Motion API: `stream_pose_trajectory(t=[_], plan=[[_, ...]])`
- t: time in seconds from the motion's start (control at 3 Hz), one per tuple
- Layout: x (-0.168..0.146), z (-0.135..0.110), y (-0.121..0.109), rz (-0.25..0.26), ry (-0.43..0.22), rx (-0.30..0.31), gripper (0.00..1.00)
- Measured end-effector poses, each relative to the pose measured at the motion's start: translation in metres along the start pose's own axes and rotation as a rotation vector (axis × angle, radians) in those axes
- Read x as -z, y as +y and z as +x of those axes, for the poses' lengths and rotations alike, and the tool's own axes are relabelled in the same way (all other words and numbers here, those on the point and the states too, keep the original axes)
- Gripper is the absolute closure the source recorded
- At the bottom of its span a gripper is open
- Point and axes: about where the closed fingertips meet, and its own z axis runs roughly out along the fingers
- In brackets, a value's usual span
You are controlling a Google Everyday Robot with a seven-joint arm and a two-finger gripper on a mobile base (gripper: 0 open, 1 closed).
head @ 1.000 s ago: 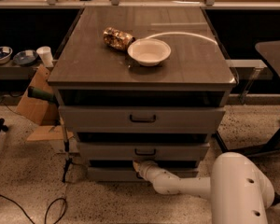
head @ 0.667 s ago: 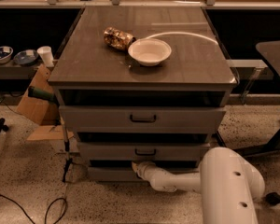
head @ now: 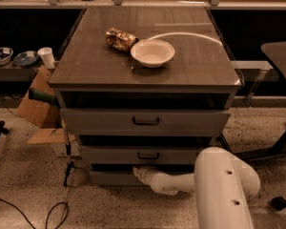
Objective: Open bottom drawer
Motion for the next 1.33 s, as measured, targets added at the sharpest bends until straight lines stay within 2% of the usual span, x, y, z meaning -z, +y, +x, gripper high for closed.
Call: stream_pose_trajectory(t=[0.33, 0.67, 1.0, 1.33], plan=[[0.002, -0.002, 0.001, 0.000, 0.001, -0.001, 1.00], [0.005, 0.011, 0.004, 0.003, 0.037, 0.008, 1.00], [0.008, 0.010, 0.006, 0.003, 0.045, 0.010, 1.00], [0.014, 0.022, 0.010, 0.000, 0.087, 0.024, 1.00]])
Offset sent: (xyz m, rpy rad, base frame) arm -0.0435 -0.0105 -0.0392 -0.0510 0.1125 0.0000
